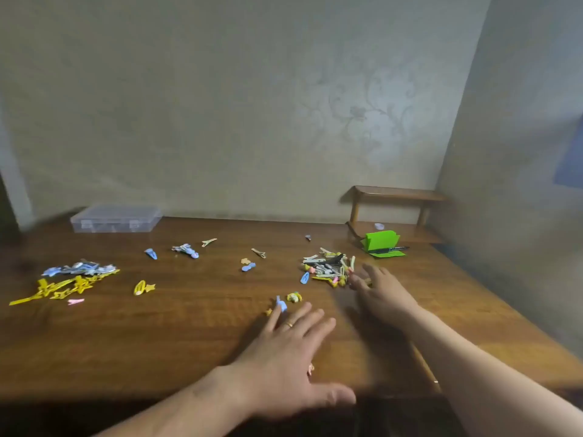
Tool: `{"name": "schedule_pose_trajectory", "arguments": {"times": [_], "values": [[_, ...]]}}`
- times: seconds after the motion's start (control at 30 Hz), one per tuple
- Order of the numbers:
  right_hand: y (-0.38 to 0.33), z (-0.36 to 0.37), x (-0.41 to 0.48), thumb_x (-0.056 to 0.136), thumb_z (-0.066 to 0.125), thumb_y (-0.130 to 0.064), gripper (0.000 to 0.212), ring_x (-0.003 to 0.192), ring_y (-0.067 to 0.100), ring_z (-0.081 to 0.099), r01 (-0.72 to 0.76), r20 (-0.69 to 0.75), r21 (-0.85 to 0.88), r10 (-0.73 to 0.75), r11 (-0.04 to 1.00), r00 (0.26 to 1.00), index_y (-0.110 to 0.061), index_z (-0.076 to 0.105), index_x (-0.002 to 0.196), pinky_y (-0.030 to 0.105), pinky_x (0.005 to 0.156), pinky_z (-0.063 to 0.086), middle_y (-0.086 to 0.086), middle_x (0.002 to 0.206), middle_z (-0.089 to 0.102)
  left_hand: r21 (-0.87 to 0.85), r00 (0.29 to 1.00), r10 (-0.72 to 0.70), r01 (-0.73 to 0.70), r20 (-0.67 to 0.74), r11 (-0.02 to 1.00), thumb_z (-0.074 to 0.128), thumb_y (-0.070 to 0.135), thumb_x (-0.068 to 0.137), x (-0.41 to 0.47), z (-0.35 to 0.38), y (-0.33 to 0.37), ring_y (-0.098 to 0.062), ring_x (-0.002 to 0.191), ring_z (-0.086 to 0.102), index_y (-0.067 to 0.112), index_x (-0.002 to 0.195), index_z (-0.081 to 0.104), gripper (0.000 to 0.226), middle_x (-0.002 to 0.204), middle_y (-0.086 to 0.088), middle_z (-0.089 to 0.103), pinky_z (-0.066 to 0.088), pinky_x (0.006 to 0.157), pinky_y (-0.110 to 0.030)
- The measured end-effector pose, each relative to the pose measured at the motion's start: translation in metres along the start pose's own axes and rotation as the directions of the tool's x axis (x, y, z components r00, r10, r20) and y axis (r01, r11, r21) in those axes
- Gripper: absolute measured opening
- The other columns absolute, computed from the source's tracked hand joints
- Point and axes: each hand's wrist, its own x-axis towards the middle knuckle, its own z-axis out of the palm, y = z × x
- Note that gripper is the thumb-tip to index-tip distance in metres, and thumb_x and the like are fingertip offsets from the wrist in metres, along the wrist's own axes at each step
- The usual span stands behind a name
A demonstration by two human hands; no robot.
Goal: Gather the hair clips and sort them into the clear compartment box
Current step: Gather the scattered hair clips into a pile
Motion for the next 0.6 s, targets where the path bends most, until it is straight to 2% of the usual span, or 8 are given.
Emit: {"name": "schedule_pose_trajectory", "arguments": {"times": [0.1, 0.2, 0.3, 0.4, 0.5, 0.6], "values": [[0.003, 0.009, 0.008, 0.100, 0.047, -0.069, 0.085, 0.153, 0.031, 0.036, -0.011, -0.030, -0.063, 0.010, 0.998, 1.000, -0.015, 0.031, 0.164, 0.044, 0.124, 0.033, 0.011, 0.167, 0.037, 0.013, 0.998, 0.028, -0.029, 0.057, 0.999, 0.039, 0.096, 0.084, 0.016, 0.001, -0.007, -0.003, 0.158, -0.031, 0.035, 0.171, -0.006, 0.115, 0.178, 0.015, -0.015, -0.016, 0.131, -0.053], [-0.007, 0.019, 0.034, 0.099, 0.047, -0.070, 0.089, 0.154, 0.033, 0.032, -0.014, -0.056, -0.028, 0.012, 1.000, 0.998, -0.011, 0.030, 0.163, 0.044, 0.125, 0.030, 0.015, 0.168, 0.034, 0.004, 0.999, -0.012, 0.012, 0.031, 1.000, 0.033, 0.094, 0.088, 0.050, -0.003, -0.033, -0.003, 0.157, -0.033, 0.038, 0.171, -0.006, 0.107, 0.178, 0.016, -0.017, -0.016, 0.131, -0.053], [-0.013, 0.030, 0.070, 0.095, 0.039, -0.079, 0.096, 0.153, 0.033, 0.033, -0.044, -0.096, -0.014, 0.042, 0.999, 0.994, -0.011, 0.033, 0.162, 0.048, 0.125, 0.030, 0.016, 0.165, 0.038, 0.054, 0.999, -0.038, 0.039, -0.025, 0.998, 0.030, 0.093, 0.089, 0.083, -0.005, -0.067, -0.002, 0.156, -0.034, 0.041, 0.170, -0.008, 0.103, 0.177, 0.019, -0.020, -0.016, 0.131, -0.053], [-0.016, 0.040, 0.101, 0.092, 0.031, -0.085, 0.097, 0.148, 0.035, 0.042, -0.095, -0.038, 0.002, 0.095, 0.996, 0.995, -0.014, 0.041, 0.158, 0.048, 0.120, 0.037, 0.018, 0.159, 0.047, 0.021, 0.995, -0.094, 0.095, -0.023, 0.995, 0.030, 0.091, 0.092, 0.108, -0.008, -0.094, -0.006, 0.161, -0.025, 0.046, 0.169, -0.005, 0.096, 0.178, 0.018, -0.013, -0.012, 0.133, -0.053], [-0.022, 0.049, 0.118, 0.094, 0.033, -0.082, 0.089, 0.141, 0.034, 0.050, -0.026, 0.040, -0.001, 0.026, 1.000, 0.999, -0.015, 0.052, 0.150, 0.042, 0.112, 0.040, 0.019, 0.151, 0.055, -0.062, 0.991, -0.116, 0.112, -0.063, 0.992, 0.028, 0.087, 0.095, 0.120, -0.012, -0.105, -0.006, 0.164, -0.010, 0.045, 0.168, 0.011, 0.086, 0.179, 0.016, 0.002, 0.000, 0.134, -0.051], [-0.036, 0.052, 0.126, 0.099, 0.037, -0.076, 0.083, 0.144, 0.029, 0.048, 0.040, 0.053, 0.062, -0.043, 0.997, 0.998, -0.015, 0.049, 0.154, 0.040, 0.115, 0.038, 0.014, 0.157, 0.052, -0.133, 0.979, -0.079, 0.054, -0.187, 0.990, 0.010, 0.095, 0.085, 0.115, -0.016, -0.106, -0.003, 0.164, 0.001, 0.038, 0.167, 0.025, 0.100, 0.177, 0.014, 0.019, 0.004, 0.134, -0.049]]}}
